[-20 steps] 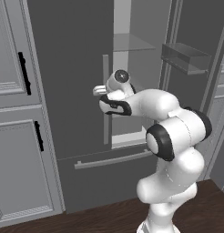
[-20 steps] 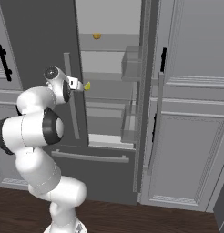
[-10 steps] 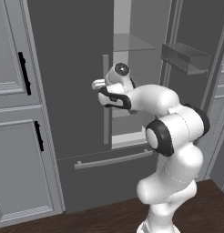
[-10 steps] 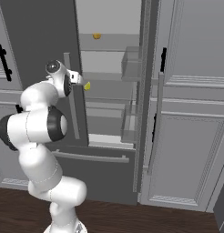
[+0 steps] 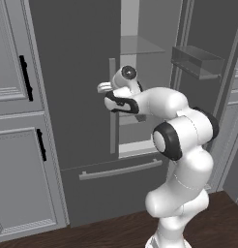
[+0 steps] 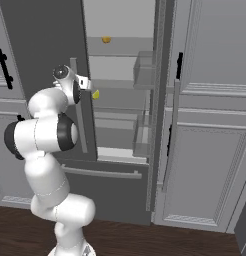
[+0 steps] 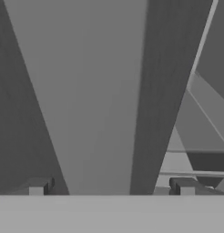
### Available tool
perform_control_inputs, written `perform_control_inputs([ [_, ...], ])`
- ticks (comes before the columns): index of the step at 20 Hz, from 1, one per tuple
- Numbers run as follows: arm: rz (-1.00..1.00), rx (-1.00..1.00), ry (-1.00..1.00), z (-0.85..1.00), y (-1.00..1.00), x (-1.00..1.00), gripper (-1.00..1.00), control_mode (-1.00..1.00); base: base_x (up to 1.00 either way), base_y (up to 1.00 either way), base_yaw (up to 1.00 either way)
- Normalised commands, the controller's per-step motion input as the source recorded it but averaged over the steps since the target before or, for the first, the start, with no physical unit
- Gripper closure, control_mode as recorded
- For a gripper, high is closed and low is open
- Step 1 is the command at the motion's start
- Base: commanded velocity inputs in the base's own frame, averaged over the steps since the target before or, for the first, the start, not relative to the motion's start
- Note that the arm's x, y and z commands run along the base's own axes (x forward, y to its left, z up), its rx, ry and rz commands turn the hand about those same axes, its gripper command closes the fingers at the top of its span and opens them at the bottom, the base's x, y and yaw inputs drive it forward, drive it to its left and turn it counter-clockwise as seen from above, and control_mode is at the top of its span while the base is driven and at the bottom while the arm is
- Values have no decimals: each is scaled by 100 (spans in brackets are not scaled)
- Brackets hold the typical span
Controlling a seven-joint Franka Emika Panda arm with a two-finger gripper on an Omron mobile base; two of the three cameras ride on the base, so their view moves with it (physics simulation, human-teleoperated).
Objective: Grab a lemon wedge from the fridge and one ice cube from the ice bowl, and put them in the glass of lemonade.
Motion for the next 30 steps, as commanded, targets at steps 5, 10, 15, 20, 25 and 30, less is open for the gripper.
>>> perform_control_inputs([
  [5,0,0,-4,-7,1,7,100,-100,0,0,0],
  [10,0,-3,3,8,10,8,100,-100,0,0,0],
  [15,0,-6,6,25,27,0,100,-100,0,0,0],
  [20,3,-2,4,41,43,-28,100,-100,0,0,0],
  [25,9,-3,2,51,61,-56,100,-100,0,0,0],
  [30,9,-1,0,68,54,-71,100,-100,0,0,0],
])
